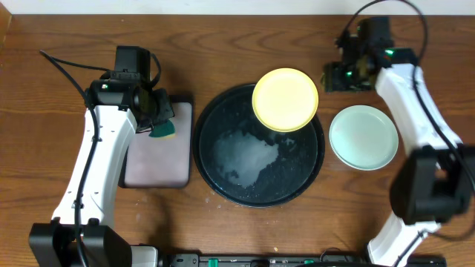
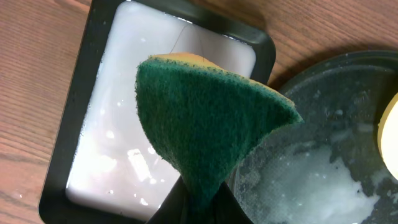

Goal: Clean dirty plates on tray and stack at the side
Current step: 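Move right gripper to yellow plate and drag it to tray center, then bring sponge in left gripper onto the yellow plate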

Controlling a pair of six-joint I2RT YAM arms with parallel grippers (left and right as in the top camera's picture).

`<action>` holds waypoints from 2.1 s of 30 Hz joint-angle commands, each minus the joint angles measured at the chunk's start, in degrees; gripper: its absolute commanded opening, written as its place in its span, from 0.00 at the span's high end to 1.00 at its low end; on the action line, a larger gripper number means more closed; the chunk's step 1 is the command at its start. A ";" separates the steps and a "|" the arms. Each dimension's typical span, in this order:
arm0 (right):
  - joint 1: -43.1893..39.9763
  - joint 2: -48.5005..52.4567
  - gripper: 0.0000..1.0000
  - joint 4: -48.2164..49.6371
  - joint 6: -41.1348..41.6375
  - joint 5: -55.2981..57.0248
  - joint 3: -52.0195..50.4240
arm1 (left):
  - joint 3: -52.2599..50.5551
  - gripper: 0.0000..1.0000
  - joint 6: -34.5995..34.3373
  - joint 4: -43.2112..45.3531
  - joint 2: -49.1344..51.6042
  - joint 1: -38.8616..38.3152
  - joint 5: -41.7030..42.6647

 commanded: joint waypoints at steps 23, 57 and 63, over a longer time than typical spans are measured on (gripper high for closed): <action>2.10 11.63 0.99 2.03 -3.76 -7.50 1.55 | -0.37 0.93 0.55 -0.24 0.07 0.20 -0.50; 18.62 0.39 0.99 11.50 22.99 1.57 -22.97 | -0.42 0.92 0.28 0.04 0.81 -8.70 3.19; 18.62 0.39 0.99 12.00 22.99 1.42 -23.30 | -0.42 0.93 0.26 2.23 5.73 -15.85 4.68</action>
